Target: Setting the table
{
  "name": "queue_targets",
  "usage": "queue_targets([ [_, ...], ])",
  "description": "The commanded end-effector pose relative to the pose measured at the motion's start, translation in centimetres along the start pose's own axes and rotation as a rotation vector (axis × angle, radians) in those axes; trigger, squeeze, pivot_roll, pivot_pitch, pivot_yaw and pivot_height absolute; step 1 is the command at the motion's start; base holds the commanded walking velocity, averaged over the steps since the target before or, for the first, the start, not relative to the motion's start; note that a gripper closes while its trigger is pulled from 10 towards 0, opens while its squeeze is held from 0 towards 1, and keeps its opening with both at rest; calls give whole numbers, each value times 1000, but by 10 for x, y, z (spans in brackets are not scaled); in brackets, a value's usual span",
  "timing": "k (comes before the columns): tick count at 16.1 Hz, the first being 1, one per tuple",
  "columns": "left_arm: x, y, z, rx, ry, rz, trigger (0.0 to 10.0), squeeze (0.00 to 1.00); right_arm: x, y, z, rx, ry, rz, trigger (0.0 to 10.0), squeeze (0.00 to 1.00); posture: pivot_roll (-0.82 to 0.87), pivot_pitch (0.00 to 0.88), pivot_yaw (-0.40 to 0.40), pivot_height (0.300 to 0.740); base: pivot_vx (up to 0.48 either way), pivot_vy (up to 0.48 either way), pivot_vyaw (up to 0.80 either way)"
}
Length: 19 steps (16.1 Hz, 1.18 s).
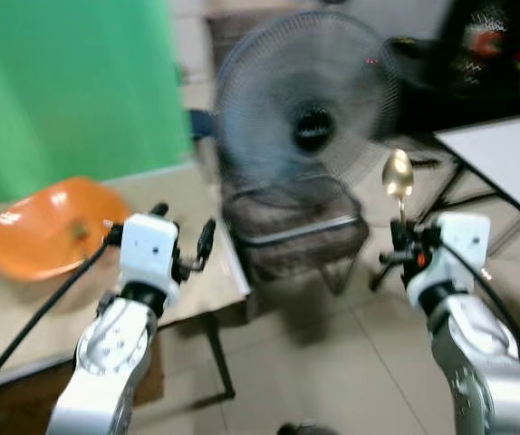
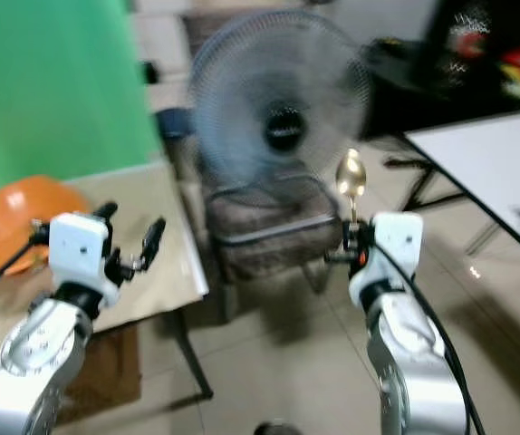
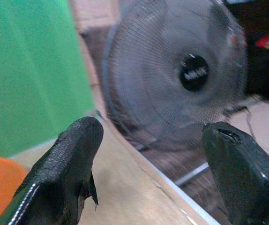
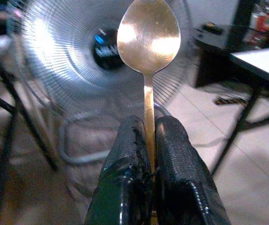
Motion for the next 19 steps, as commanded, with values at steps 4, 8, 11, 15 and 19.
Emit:
queue_targets([
  [4, 1, 5, -2, -22, 6, 12, 10000, 0, -5, -1, 1, -19, 8, -10, 10000, 0, -4, 0, 22, 740, 0, 0, -800],
  [8, 0, 3, -3, -32, 5, 7, 10000, 0, -1, 0, 4, -27, 3, -4, 10000, 0, -4, 0, 20, 740, 0, 0, -800],
  [11, 0, 5, -2, -25, -3, 18, 10000, 0, 3, 9, 7, -28, -2, 43, 10000, 0, 7, 0, 10, 740, 0, 0, -800],
  [15, -1, 5, 0, -11, -13, 16, 10000, 0, 1, 11, 5, -18, 20, 48, 10000, 0, 10, 0, 6, 740, 0, 0, -800],
  [19, 2, 6, -3, -17, 3, 12, 10000, 0, -5, -4, 0, -23, 66, -33, 10000, 0, -14, 0, 25, 740, 0, 0, -800],
])
Point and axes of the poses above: a point about 5 cm out from each wrist's last joint towards the gripper, its own x axis pointing out of the wrist towards the gripper, its own z axis along the axis of the wrist's last joint, y = z × x, the point moved 6 cm from there along x, pointing out of the wrist towards the gripper, and after that the axes turned 14 degrees about -x, right-handed, at the moved point
